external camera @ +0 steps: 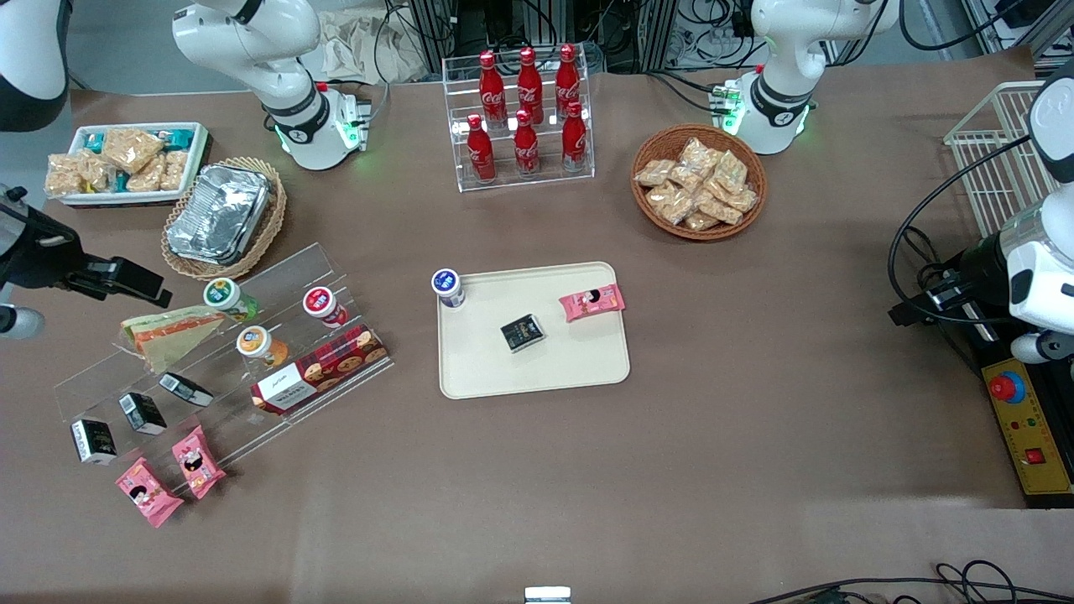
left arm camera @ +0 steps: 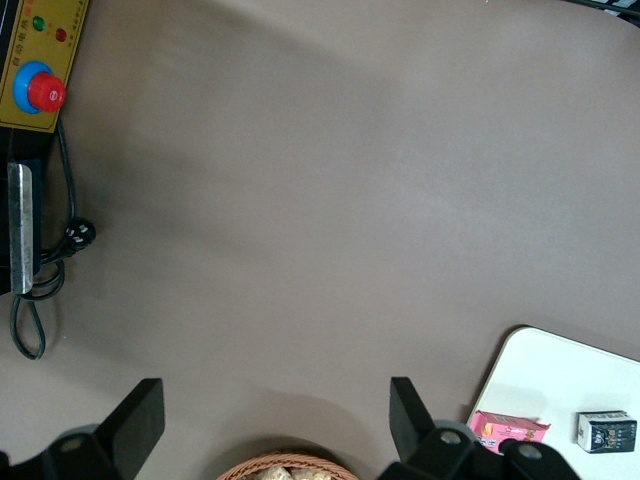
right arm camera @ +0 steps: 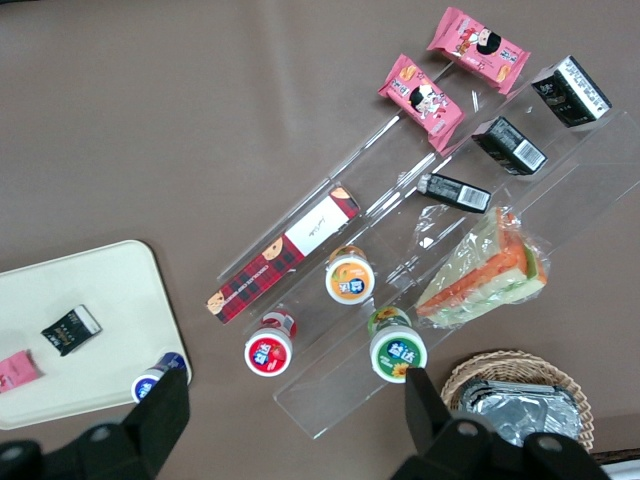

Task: Place sandwich on tray
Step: 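Move the right gripper over the acrylic rack toward the wrapped sandwich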

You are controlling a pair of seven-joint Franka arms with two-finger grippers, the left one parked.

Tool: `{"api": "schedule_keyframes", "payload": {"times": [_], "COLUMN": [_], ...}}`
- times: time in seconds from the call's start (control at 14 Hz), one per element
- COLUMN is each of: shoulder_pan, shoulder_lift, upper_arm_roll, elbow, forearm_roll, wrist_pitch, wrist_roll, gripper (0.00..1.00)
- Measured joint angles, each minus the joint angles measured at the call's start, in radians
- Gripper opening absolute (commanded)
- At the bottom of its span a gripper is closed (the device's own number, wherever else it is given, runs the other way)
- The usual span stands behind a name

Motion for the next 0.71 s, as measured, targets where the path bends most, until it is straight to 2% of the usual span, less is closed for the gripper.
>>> {"api": "schedule_keyframes", "payload": {"times": [0.71], "shoulder_pan": [-0.011], "shoulder_lift": [0.012], "upper_arm_roll": [-0.008], "elbow": [0.000], "forearm_roll": [0.000], "wrist_pitch": [0.010], "wrist_roll": [0.000], "gripper": [0.96]}}
